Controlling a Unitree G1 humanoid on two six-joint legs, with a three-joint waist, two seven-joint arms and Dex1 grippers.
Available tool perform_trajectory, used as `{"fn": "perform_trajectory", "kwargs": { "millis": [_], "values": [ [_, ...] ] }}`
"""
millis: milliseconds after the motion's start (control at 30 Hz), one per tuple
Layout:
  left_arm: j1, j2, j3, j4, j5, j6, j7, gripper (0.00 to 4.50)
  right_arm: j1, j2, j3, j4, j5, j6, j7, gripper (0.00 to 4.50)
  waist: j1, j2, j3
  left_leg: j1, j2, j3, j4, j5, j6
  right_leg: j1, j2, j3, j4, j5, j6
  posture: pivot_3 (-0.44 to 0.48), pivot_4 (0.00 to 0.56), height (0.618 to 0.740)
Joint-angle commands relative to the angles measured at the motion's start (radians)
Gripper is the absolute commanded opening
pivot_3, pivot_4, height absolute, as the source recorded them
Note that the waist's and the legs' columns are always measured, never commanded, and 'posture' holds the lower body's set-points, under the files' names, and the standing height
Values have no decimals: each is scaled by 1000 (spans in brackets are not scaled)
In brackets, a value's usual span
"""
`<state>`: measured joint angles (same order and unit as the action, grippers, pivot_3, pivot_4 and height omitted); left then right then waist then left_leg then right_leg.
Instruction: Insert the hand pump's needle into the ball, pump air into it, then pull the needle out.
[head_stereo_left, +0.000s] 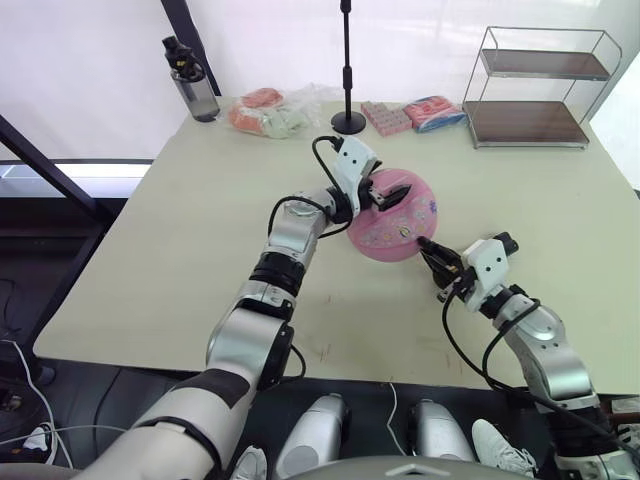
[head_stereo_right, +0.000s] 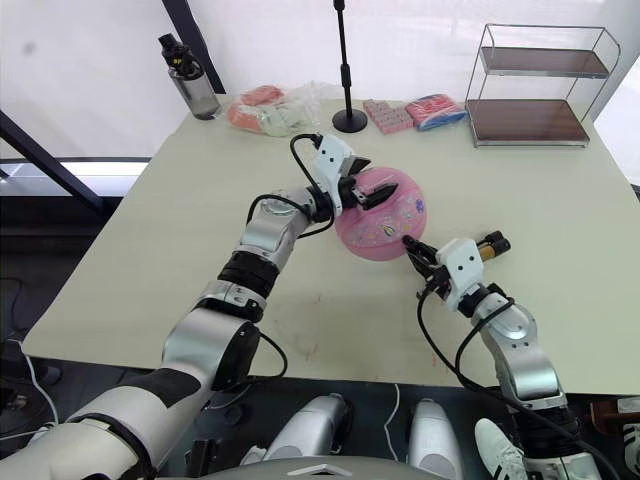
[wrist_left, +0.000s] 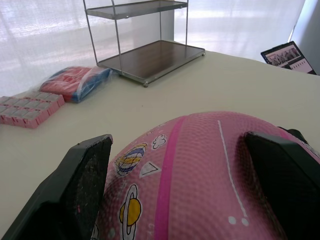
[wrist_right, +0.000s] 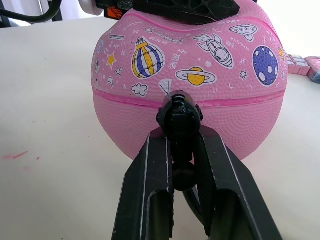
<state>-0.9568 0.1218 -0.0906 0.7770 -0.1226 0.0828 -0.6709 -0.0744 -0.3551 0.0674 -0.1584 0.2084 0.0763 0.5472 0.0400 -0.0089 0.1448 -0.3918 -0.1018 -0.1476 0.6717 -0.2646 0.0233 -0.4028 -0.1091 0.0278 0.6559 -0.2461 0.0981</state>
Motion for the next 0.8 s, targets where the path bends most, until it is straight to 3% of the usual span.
{"fn": "perform_trajectory", "kwargs": {
  "millis": [33,367,800],
  "values": [
    [63,23,-11,147,67,46,80,4500,14,-33,-66,-106,32,-45,20,79,0,0,0,0,0,0,0,0,0,0,0,0,0,0,0,0,150,736],
    [77,14,-22,168,78,53,108,4500,45,-128,-45,-108,-112,-184,28,79,5,2,-3,0,-1,-1,0,0,0,2,-1,-1,-1,-1,2,0,150,736],
    [83,5,-41,190,77,47,128,4500,71,-235,-76,-114,-218,-293,12,79,8,5,-5,10,-2,-8,-2,-1,2,19,-1,-8,-13,-3,4,0,150,736]
  ]
}}
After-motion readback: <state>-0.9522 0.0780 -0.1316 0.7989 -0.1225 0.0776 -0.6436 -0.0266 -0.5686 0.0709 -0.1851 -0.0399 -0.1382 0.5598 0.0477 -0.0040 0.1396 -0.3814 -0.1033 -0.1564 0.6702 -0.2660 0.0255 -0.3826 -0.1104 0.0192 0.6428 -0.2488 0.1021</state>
